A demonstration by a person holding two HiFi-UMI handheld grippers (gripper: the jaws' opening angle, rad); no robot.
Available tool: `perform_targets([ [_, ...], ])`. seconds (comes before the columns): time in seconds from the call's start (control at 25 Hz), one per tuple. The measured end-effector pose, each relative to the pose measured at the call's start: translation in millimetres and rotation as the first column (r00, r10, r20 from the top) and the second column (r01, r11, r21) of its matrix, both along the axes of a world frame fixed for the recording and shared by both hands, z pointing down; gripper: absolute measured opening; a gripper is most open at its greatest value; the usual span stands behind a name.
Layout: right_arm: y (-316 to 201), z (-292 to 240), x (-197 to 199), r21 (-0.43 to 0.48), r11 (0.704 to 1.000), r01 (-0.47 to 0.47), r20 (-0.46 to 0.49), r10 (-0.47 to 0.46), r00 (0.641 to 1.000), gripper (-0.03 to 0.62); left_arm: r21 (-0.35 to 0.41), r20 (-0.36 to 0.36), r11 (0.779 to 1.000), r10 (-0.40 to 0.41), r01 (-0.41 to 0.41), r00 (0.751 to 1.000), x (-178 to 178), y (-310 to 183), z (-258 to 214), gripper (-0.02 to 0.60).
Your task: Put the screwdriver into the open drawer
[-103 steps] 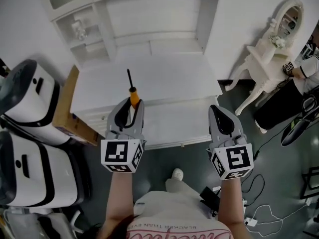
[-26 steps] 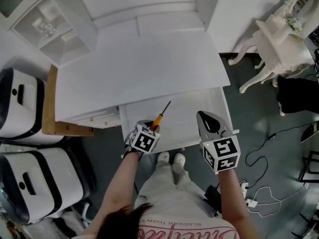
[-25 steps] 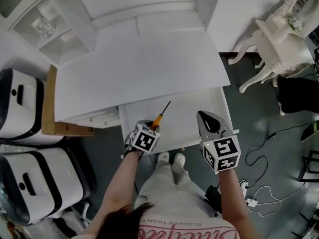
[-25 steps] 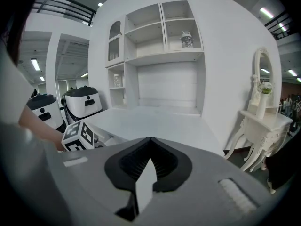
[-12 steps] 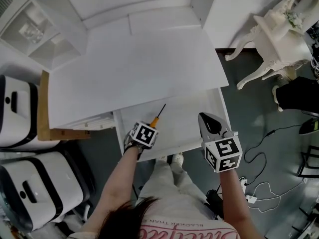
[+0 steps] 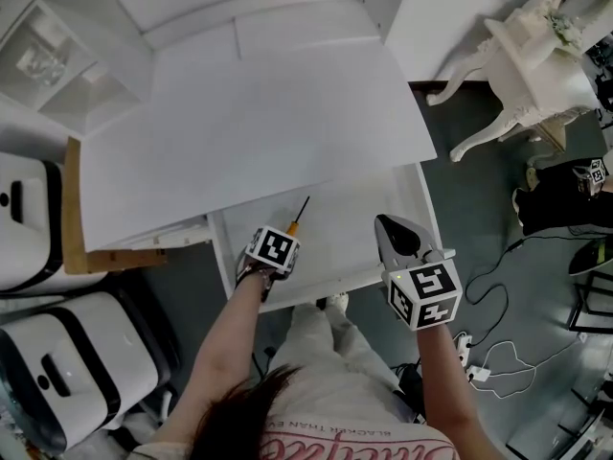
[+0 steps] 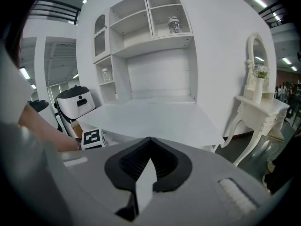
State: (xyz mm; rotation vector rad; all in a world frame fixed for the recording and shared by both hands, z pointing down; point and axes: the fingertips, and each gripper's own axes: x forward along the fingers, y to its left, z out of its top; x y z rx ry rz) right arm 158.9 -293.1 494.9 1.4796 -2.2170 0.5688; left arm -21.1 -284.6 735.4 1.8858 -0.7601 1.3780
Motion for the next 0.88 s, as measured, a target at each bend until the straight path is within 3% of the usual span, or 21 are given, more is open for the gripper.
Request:
perform_targets([
  [0.72,7.8,7.6,13.4,-0.027,0.999,-0.028,0.008,0.029,1.0,0.002,-0.064,0.024,0.998,-0.022,0.023,0.999,6.0,3.3,13.3,0.136],
  [0.8,7.2,6.9,14.9,-0.026,0.999,-0.035,0.017,0.035,0.999,0.002,-0.072,0.016,0.997,-0.02,0.021,1.0,7.0,3.4,11.6,0.165],
  [0.88,6.6,5.9,15.9,-0.023,0.999,-0.038,0.02,0.038,0.999,0.002,-0.097,-0.007,0.995,-0.019,0.018,1.0,11.1,6.3,10.3,0.233],
])
